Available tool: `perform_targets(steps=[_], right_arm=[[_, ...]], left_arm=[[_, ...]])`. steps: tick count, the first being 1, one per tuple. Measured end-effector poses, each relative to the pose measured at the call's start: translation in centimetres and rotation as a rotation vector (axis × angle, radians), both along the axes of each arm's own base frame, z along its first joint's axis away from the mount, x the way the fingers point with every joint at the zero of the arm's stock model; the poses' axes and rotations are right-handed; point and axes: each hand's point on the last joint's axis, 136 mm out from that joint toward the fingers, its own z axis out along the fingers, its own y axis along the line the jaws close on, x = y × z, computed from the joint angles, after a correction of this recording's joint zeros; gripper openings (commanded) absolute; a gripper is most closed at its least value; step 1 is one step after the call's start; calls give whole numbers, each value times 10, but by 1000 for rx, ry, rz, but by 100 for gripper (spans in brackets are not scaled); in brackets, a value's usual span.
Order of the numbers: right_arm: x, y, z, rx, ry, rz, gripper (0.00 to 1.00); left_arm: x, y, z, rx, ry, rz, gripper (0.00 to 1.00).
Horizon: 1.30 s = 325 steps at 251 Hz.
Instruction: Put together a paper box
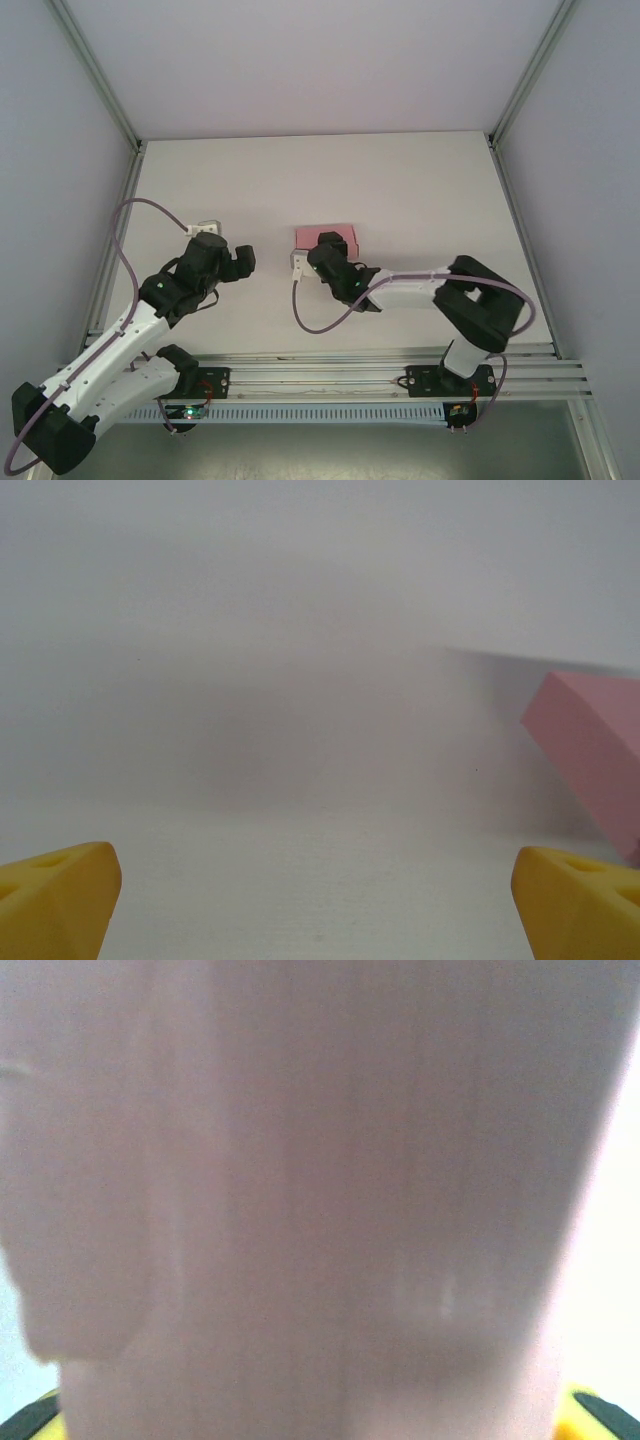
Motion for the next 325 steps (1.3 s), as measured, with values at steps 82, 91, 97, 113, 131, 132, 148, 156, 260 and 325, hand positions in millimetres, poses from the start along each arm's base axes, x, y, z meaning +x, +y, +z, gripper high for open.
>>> perform_targets(steps=[82, 91, 97, 113, 131, 132, 148, 156, 260, 325], right_arm=[[5, -3, -33, -43, 43, -27, 62], [4, -3, -34, -44, 59, -28, 68], [3, -3, -36, -36, 74, -34, 73], [-2, -3, -41, -37, 124, -36, 90], [-5, -1, -38, -20, 172, -38, 98], [-6, -1, -37, -19, 175, -37, 98], [-10, 2, -31, 3, 224, -29, 98], [-13, 3, -27, 14, 247, -27, 98], [-79, 7, 14, 163, 577, 94, 98], [-45, -33, 114, 696, 502, -107, 98]], left_arm=[[0, 0, 0, -3, 1, 3, 100], [0, 0, 0, -3, 1, 3, 100], [0, 0, 0, -4, 1, 3, 100], [0, 0, 0, -4, 1, 3, 100], [0, 0, 0, -4, 1, 3, 100], [0, 0, 0, -4, 1, 3, 100], [0, 0, 0, -4, 1, 2, 100], [0, -1, 0, -6, 1, 1, 100], [0, -1, 0, -5, 2, 0, 100], [1, -1, -3, 5, 15, 0, 100]])
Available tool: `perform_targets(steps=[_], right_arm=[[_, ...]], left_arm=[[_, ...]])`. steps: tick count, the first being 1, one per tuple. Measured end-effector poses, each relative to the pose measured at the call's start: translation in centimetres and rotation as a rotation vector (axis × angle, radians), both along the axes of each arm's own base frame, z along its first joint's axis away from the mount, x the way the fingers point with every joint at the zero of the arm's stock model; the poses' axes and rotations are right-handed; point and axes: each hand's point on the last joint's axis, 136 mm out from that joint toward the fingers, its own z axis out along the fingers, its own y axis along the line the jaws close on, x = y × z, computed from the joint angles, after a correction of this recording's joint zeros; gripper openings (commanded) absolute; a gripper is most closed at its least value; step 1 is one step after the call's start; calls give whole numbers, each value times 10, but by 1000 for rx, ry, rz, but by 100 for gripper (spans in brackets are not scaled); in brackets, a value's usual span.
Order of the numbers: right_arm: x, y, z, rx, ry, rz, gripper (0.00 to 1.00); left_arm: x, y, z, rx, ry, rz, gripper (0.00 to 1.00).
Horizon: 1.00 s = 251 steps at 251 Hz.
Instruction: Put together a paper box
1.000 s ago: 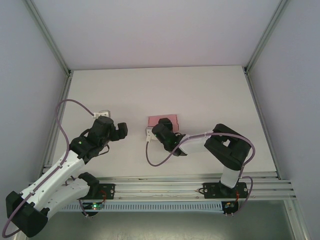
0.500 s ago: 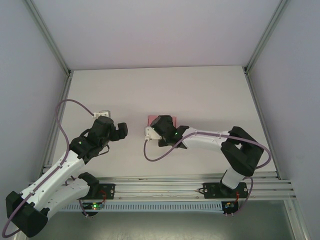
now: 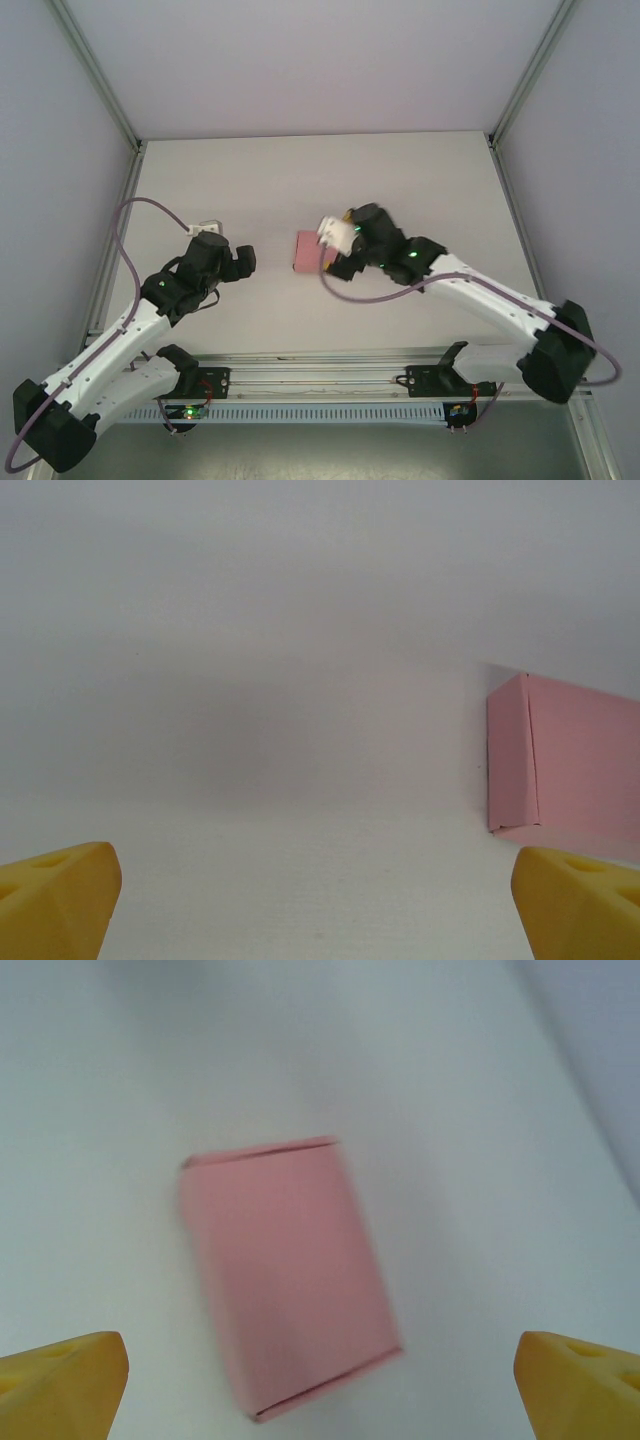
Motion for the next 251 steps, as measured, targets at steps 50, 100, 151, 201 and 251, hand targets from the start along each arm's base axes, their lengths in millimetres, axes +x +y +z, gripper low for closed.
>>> perform_targets(steps=[50, 100, 151, 201, 251], right_arm=[[58, -110, 33, 329, -118, -577, 98], [80, -187, -46, 327, -90, -873, 98], [90, -230, -80, 381, -122, -964, 98], [92, -226, -89, 434, -218, -877, 98], [79, -255, -139, 478, -150, -931, 98]], left_arm=[[16, 19, 4, 126, -48, 65, 100], [60, 68, 15, 256, -165, 222, 100], [87, 107, -23, 346, -199, 269, 100], [102, 120, -69, 356, -191, 241, 100], [114, 106, -82, 317, -272, 125, 100]])
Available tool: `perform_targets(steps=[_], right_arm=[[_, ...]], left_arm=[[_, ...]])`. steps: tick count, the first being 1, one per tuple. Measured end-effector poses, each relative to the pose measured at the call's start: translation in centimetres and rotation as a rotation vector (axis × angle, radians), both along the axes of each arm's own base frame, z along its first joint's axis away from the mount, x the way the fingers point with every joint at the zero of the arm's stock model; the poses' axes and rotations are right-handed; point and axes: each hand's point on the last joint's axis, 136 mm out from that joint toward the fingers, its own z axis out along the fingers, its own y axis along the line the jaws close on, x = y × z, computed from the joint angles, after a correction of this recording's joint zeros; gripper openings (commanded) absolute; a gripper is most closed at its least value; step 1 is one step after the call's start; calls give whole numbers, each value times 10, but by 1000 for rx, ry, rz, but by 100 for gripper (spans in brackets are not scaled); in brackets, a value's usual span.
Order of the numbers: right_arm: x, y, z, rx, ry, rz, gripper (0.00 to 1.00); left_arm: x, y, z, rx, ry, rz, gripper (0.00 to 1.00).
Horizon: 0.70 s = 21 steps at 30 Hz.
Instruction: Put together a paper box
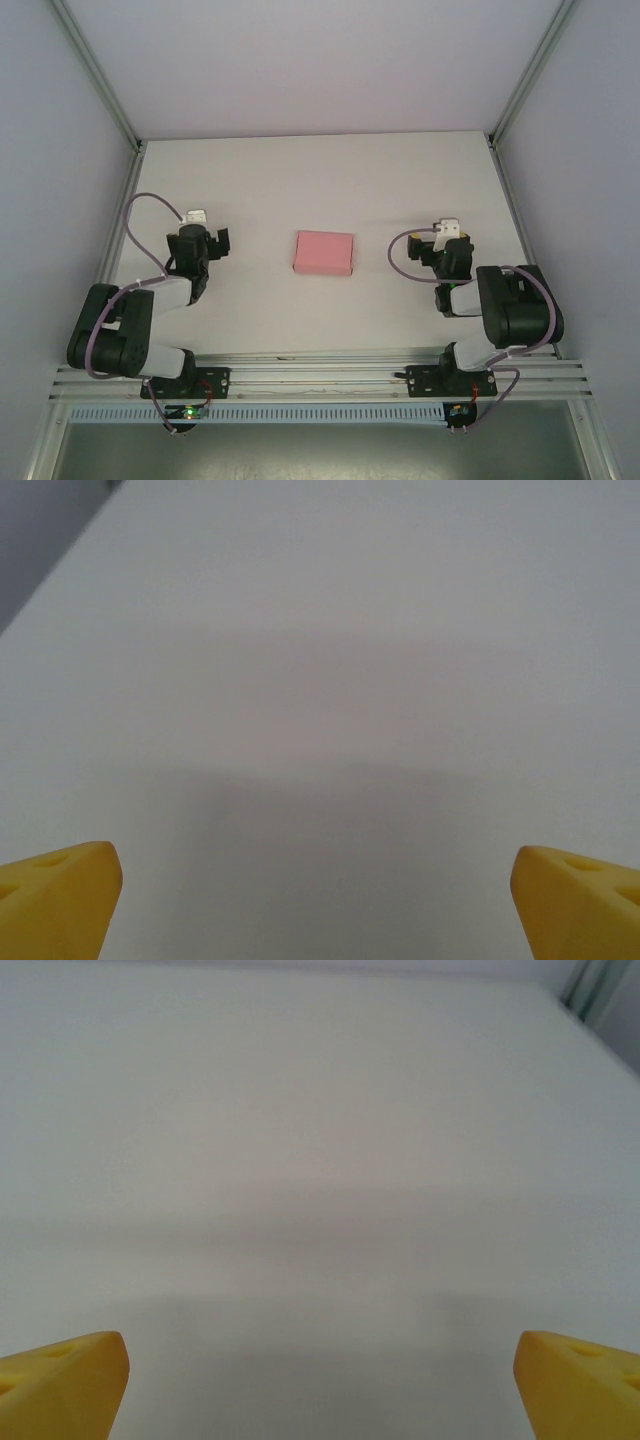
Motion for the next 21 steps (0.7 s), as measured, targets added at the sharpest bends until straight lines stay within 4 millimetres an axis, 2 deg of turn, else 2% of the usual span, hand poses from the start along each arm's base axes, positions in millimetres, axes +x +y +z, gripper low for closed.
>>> perform_targets(steps=[2, 4, 5, 10, 21], right_arm=[[8, -1, 10, 20, -26, 4, 98], [19, 2, 27, 29, -79, 24, 98], [24, 3, 34, 30, -99, 29, 98], [28, 7, 40, 30, -114, 43, 98], [28, 8, 39, 30, -110, 45, 99]], left_arm=[[5, 6, -5, -14, -76, 0, 100], [-2, 13, -31, -33, 3, 7, 100], [-2, 15, -32, -37, 4, 8, 100], [18, 8, -7, -59, -81, -41, 100], [21, 6, -4, -64, -91, -54, 100]])
